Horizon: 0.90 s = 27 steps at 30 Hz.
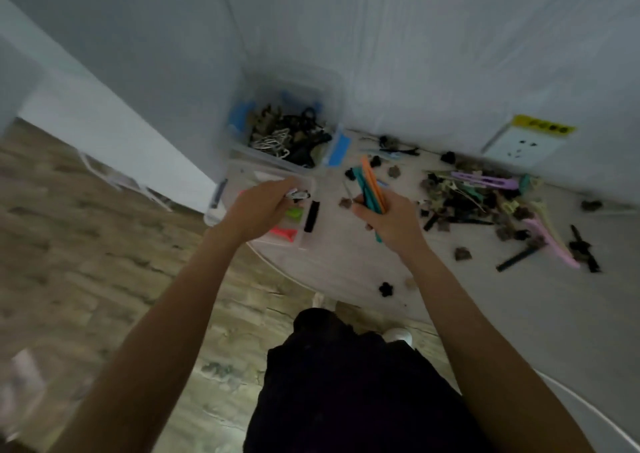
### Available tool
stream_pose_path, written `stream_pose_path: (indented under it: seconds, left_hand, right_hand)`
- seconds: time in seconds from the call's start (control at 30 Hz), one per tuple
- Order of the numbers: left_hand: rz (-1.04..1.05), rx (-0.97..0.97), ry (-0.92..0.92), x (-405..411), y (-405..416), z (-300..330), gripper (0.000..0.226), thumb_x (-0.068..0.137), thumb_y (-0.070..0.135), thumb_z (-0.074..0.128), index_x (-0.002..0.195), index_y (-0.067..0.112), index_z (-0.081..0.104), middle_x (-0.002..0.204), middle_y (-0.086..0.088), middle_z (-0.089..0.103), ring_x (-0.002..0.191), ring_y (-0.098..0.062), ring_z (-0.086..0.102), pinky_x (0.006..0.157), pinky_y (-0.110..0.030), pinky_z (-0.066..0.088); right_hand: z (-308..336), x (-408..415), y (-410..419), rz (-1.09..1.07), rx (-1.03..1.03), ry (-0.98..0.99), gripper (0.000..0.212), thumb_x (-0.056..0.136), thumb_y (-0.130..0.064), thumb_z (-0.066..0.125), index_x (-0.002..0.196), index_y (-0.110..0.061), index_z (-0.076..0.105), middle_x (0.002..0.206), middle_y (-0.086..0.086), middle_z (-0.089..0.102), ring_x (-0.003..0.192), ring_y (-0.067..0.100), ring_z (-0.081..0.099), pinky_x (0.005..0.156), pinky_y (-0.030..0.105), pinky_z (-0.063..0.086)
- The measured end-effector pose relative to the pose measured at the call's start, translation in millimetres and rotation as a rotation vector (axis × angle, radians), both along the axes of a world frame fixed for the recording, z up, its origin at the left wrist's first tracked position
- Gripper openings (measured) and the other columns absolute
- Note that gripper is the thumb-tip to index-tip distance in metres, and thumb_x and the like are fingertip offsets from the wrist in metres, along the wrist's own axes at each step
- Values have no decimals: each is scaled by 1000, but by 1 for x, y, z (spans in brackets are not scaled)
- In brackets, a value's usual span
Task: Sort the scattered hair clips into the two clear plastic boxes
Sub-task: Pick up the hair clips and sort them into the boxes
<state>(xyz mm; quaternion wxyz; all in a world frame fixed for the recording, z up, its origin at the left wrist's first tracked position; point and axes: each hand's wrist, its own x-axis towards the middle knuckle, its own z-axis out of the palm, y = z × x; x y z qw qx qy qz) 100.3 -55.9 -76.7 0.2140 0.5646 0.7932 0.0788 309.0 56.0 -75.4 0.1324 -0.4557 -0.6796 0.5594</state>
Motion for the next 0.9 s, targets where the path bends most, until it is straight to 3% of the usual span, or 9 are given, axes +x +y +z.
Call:
stream_pose_path:
  seconds: [0.07,0.2,0.27,0.33,0.4,0.57,0.77,0.83,0.9]
  left_hand:
    - [-50,-34,8,-19,-11,-7,36,94,18,49,130,15,49,129,-10,57,117,-29,52,93,-39,41]
    - [-8,5,-132,-29,-25,-16,43,83,22,66,124,26,56,124,-1,61,115,-22,54,95,-35,44]
    - [119,104,-167,-29,-29,-15,45,80,24,69,123,25,56,123,-2,61,114,-21,55,97,-36,43]
    - [252,256,-106,-30,-36,-15,31,85,19,63,116,16,60,115,-4,65,108,-23,58,97,-35,41]
    - [376,406,-9,-33,-44,-16,19,88,18,56,105,13,62,102,-5,68,95,-25,61,84,-36,47]
    - [523,566,22,-44,-53,-17,15,89,18,51,101,12,58,91,-6,66,84,-24,60,72,-33,46]
    - [515,595,-13,-47,-50,-9,23,89,22,49,108,13,59,101,-2,67,91,-19,60,77,-25,42]
    - [473,610,-27,-42,-44,-3,26,90,25,47,109,13,58,103,-1,67,92,-17,59,78,-23,42]
    - [409,622,-48,-33,-32,4,26,90,25,47,109,12,59,102,-2,66,91,-15,58,78,-24,43]
  right_hand:
    - [5,-26,-8,58,117,-15,19,82,-26,69,87,-10,61,78,11,65,68,27,62,68,44,54]
    - [12,-65,-18,183,317,-93,22,83,-29,67,82,-14,52,60,-10,43,55,8,44,49,19,30]
    - [12,-82,-22,233,379,-141,22,83,-32,67,89,-16,54,64,-10,45,57,5,42,49,16,29]
    - [14,-97,-27,282,437,-224,30,82,-35,67,98,-12,57,76,-1,56,68,15,53,56,22,38]
    - [13,-112,-31,335,508,-323,34,82,-34,66,105,-11,57,87,7,63,77,23,60,64,31,45]
    - [3,-144,-44,510,598,-494,46,83,-45,62,114,-11,53,107,9,62,96,29,60,70,35,45]
    - [-7,-153,-48,683,492,-393,61,83,-33,64,135,-12,40,136,11,45,123,28,45,97,37,39]
    - [-1,-142,-47,638,516,-345,51,86,-22,60,134,-12,42,137,9,46,123,26,46,96,37,40]
    - [10,-119,-46,498,621,-237,36,89,-18,55,124,-13,52,127,7,54,110,24,55,83,37,47]
